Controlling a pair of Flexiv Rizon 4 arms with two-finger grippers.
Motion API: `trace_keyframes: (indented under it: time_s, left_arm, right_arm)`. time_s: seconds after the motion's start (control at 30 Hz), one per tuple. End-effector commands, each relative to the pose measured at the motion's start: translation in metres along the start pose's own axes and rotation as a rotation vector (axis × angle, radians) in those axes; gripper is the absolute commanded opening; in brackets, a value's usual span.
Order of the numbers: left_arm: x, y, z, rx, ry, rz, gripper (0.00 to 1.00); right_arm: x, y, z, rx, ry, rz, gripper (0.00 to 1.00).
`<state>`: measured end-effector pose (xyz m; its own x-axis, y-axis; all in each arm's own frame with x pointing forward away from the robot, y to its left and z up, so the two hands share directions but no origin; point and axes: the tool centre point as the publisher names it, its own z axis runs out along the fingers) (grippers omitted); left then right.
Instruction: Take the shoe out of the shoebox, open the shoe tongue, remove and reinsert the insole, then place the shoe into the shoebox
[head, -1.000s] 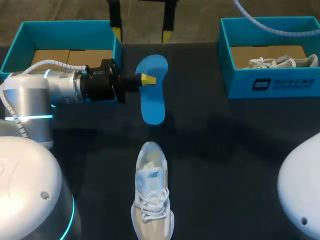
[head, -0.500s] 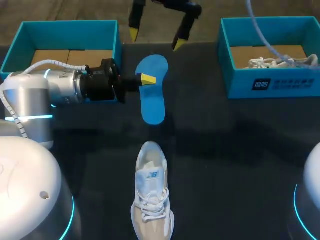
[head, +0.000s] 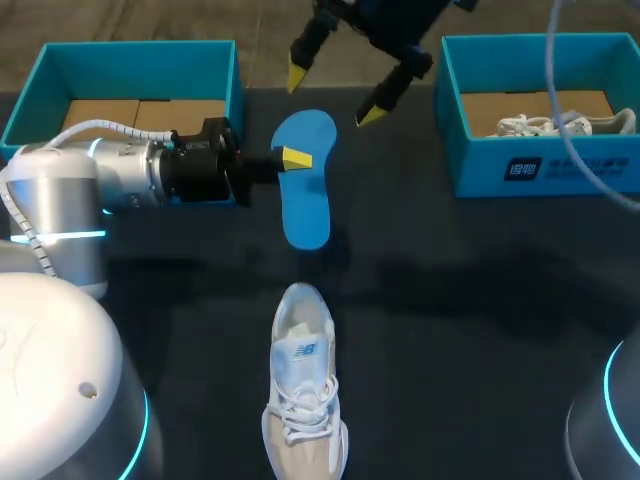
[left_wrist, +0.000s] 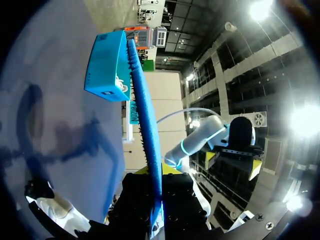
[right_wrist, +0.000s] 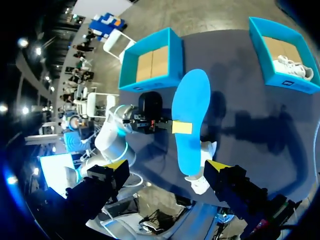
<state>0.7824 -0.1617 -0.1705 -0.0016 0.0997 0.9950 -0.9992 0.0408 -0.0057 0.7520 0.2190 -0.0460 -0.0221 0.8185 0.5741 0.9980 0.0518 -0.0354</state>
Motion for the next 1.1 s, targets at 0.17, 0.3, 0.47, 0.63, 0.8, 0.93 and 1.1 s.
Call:
trace_keyframes:
  time_s: [0.17,0.3,0.47,0.63,0.8,0.93,1.1]
  left_arm:
    - [0.001,0.001,0.000,0.001,-0.003,-0.001,0.00]
    - [0.001,0.001,0.000,0.001,-0.003,-0.001,0.00]
    - [0.001,0.001,0.000,0.001,-0.003,-0.001,0.00]
    - [0.001,0.001,0.000,0.001,-0.003,-0.001,0.00]
    - [0.001,0.001,0.000,0.001,-0.003,-0.001,0.00]
    - [0.001,0.001,0.000,0.001,-0.003,-0.001,0.00]
    - [0.000,0.000,-0.002,0.006,0.003,0.001,0.00]
  right_arm:
    - [-0.011,0.001,0.008,-0.009,0.610,-0.011,1.00]
    - [-0.013,0.004,0.009,-0.008,0.623,-0.005,1.00]
    - [-0.020,0.005,0.018,-0.023,0.687,-0.014,1.00]
    - [-0.025,0.005,0.028,-0.030,0.699,-0.007,1.00]
    - [-0.028,0.003,0.032,-0.033,0.705,0.011,1.00]
    - [-0.032,0.001,0.033,-0.038,0.699,0.027,1.00]
    - [-0.037,0.001,0.037,-0.051,0.738,0.020,1.00]
